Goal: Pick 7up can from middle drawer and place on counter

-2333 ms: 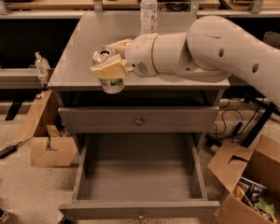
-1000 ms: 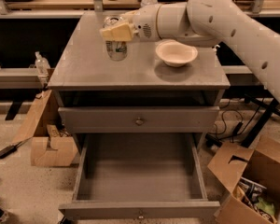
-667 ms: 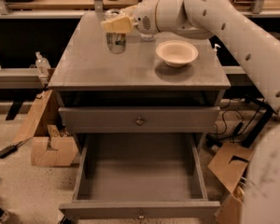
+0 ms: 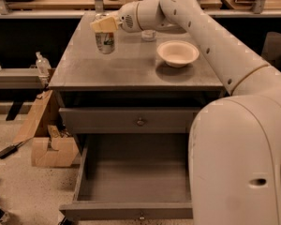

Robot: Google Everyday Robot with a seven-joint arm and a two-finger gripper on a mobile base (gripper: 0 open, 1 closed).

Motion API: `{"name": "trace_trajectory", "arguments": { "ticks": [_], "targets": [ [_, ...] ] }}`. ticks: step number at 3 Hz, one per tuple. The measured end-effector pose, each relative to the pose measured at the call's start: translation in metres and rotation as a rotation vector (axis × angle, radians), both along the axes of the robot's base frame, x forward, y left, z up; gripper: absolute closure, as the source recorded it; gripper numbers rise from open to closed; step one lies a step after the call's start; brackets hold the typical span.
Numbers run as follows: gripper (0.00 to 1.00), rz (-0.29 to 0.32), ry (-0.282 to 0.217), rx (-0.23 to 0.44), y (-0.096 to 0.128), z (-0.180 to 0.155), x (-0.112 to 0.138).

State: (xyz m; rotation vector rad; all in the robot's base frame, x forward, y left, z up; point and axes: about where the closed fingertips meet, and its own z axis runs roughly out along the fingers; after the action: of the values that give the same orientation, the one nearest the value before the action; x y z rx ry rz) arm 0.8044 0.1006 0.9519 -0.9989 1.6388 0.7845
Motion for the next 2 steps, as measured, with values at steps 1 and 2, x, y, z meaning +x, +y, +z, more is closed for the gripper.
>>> {"name": "trace_trajectory", "arguments": {
  "ticks": [1, 2],
  "targets": [
    [1.00, -0.026, 0.077, -0.033, 0.029, -0.042, 0.011],
    [1.00, -0.039, 0.093, -0.026, 0.045, -0.060, 0.012]
  ]
}}
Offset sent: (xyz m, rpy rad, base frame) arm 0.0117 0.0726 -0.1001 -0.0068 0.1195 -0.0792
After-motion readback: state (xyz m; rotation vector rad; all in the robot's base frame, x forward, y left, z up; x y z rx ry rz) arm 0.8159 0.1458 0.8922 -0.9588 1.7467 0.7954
